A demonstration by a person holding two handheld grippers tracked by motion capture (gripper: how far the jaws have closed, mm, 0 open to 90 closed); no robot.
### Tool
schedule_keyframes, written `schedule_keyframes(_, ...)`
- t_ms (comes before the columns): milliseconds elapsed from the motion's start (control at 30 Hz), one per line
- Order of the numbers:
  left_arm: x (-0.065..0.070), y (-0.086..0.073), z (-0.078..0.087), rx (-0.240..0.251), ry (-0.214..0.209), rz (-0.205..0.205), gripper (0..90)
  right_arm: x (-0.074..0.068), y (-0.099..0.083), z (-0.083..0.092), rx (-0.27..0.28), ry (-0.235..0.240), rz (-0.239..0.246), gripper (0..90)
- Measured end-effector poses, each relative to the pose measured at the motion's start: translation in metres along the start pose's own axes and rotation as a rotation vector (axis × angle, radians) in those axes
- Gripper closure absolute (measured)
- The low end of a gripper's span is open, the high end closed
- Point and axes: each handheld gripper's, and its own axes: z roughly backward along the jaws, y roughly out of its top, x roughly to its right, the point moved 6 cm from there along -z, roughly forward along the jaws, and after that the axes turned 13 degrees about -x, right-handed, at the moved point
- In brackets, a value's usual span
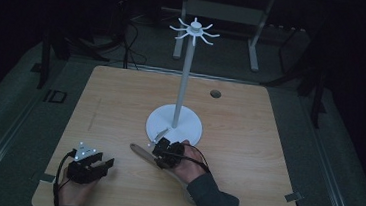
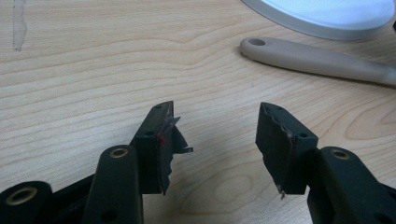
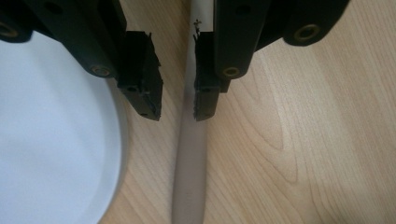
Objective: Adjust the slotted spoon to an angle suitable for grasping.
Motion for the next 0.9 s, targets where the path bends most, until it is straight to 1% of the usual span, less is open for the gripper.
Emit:
schedule_keyframes(167,0.000,0.000,0.000,-0.001,-0.001,-0.001,47.6,-0.001,0.002,-0.004,-0.029,0.017,-0.009,72.2)
schedule_keyframes(267,0.000,0.000,-0.001,-0.003,-0.002,-0.001,47.6,-0.001,0.003,-0.007,-0.046,0.023,-0.003,72.1)
schedule_keyframes(400,0.000,0.000,-0.001,-0.005,-0.001,-0.002,47.6,-0.001,0.003,-0.012,-0.078,0.043,-0.008,70.0)
schedule_keyframes(467,0.000,0.000,-0.001,-0.004,-0.001,-0.001,47.6,-0.002,0.005,-0.014,-0.085,0.055,-0.014,69.6)
schedule_keyframes(567,0.000,0.000,-0.001,-0.004,-0.001,-0.001,47.6,-0.002,0.007,-0.016,-0.105,0.065,-0.012,69.5)
schedule_keyframes(733,0.000,-0.001,0.000,-0.003,-0.005,-0.002,47.6,-0.003,0.010,-0.023,-0.141,0.072,-0.005,70.0)
schedule_keyframes(800,-0.001,0.000,0.000,-0.002,-0.006,-0.001,47.6,-0.003,0.012,-0.025,-0.138,0.075,-0.005,71.2)
schedule_keyframes(900,0.000,-0.001,-0.001,-0.004,-0.005,-0.003,47.6,-0.004,0.013,-0.027,-0.148,0.071,-0.003,71.5)
